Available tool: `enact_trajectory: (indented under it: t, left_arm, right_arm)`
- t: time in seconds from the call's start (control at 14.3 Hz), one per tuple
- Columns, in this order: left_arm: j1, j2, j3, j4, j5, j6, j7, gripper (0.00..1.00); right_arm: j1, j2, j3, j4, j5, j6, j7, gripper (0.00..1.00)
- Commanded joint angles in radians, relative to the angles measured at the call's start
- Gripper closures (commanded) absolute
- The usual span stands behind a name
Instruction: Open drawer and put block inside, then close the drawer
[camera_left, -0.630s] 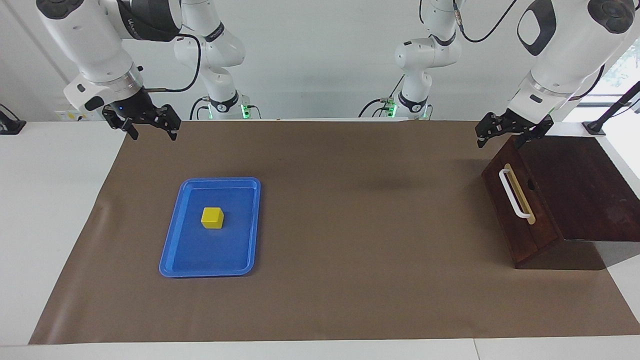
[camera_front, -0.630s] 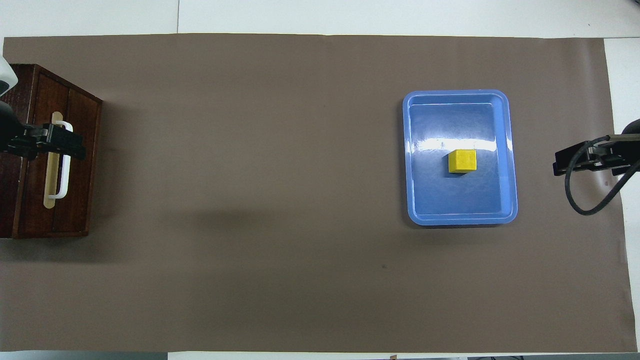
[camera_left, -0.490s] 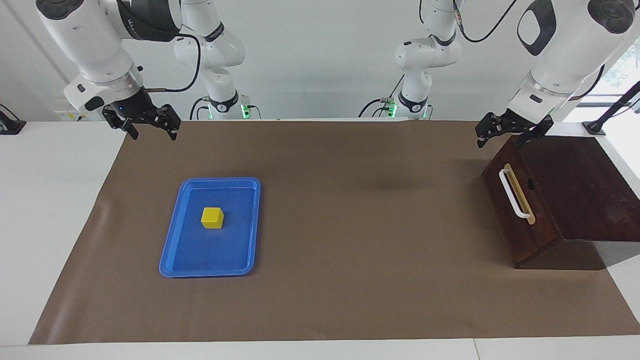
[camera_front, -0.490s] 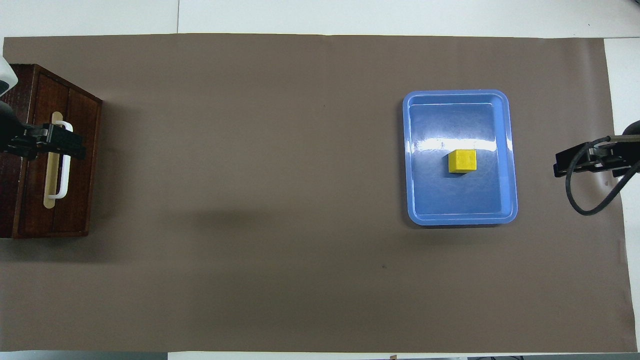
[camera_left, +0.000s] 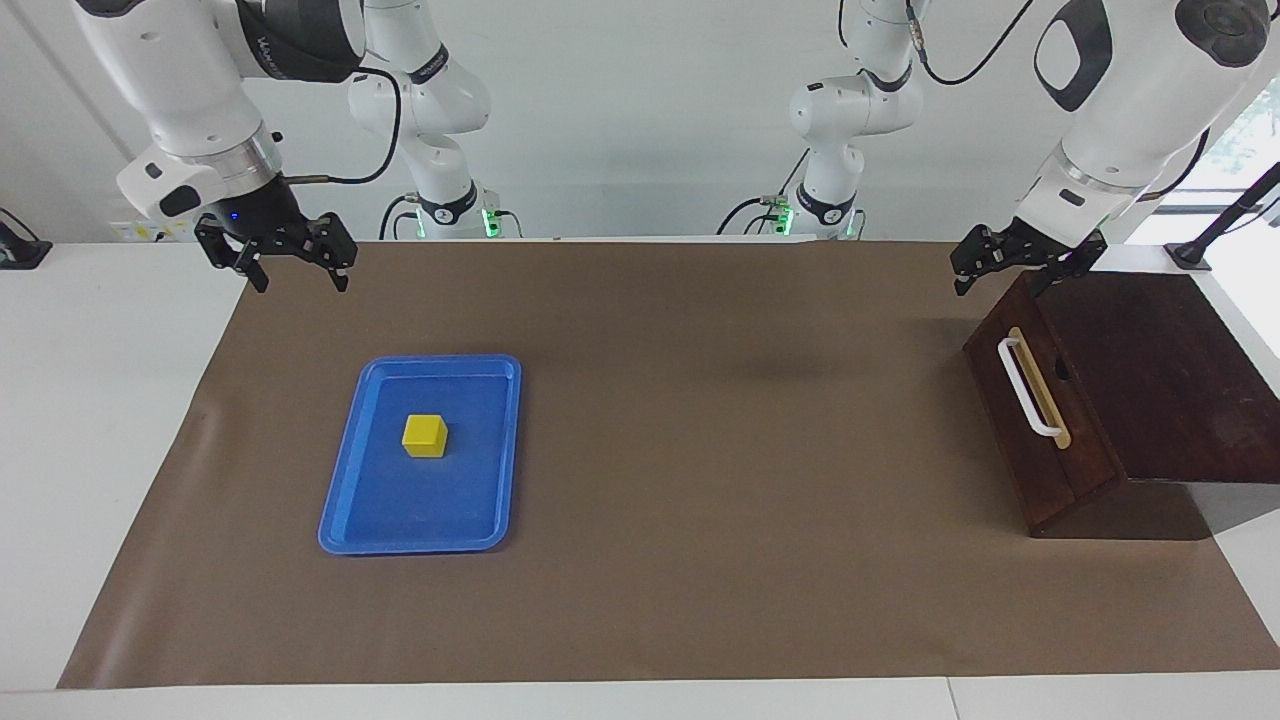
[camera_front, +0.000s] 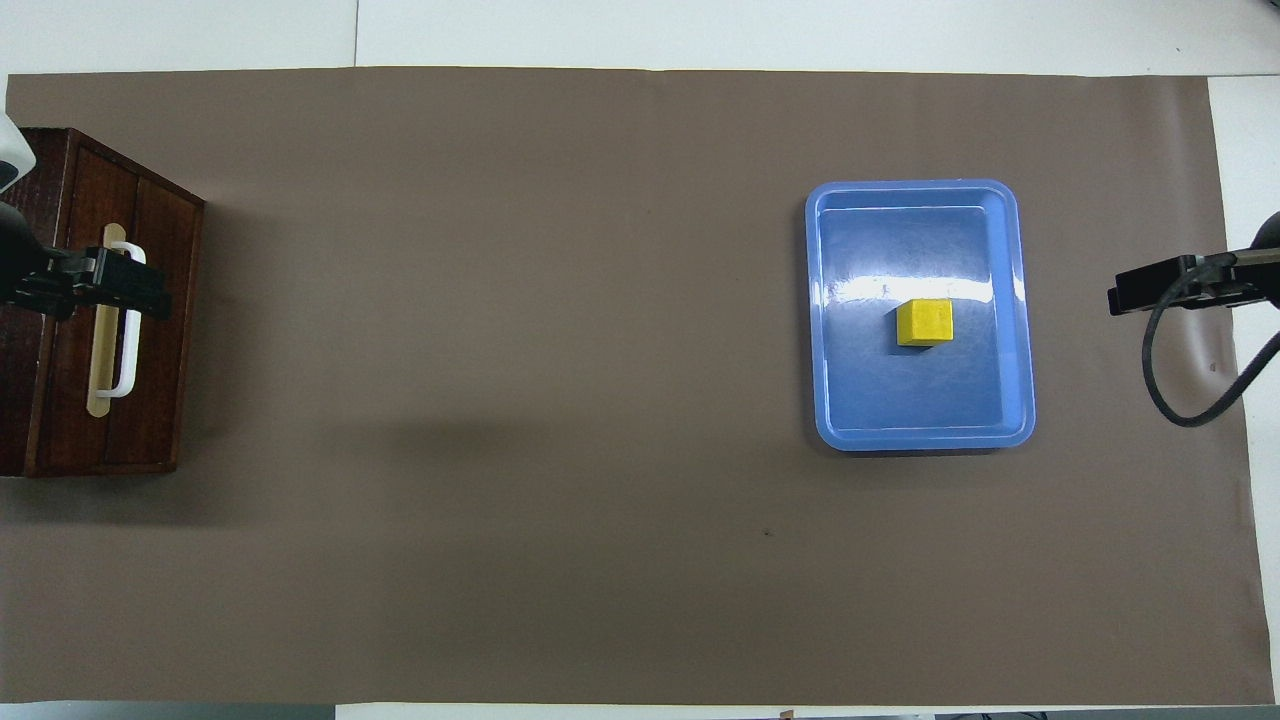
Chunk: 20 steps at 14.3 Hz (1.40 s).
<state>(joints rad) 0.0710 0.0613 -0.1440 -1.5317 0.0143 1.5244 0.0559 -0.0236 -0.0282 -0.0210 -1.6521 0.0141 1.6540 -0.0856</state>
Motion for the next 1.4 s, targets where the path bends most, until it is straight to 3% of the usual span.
enact_trajectory:
  t: [0.0,0.35,0.56,0.84,1.05,1.33]
  left_arm:
    - [0.003,-0.028,0.004,-0.036,-0.008,0.019,0.015,0.0]
    - [0.003,-0.028,0.004,-0.036,-0.008,0.019,0.015,0.0]
    - [0.003,-0.028,0.004,-0.036,-0.008,0.019,0.015,0.0]
    - [0.003,-0.028,0.004,-0.036,-0.008,0.019,0.015,0.0]
    - [0.003,-0.028,0.004,-0.036,-0.008,0.019,0.015,0.0]
    - [0.003,-0.044,0.004,-0.047,-0.008,-0.069,0.013,0.0]
  right_arm:
    - [-0.045,-0.009,0.0,-0.021,0.044,0.041,0.053,0.0]
    - [-0.064,0.048,-0.002,0.004,0.056,0.036,0.594,0.0]
    - [-0.096,0.172,-0.004,0.099,0.145,0.027,0.81,0.0]
    - [-0.096,0.272,-0.005,0.124,0.274,0.113,1.2,0.0]
    - [-0.098,0.294,-0.008,0.08,0.354,0.139,1.294,0.0]
    - [-0.139,0.261,-0.013,-0.113,0.51,0.182,1.347,0.0]
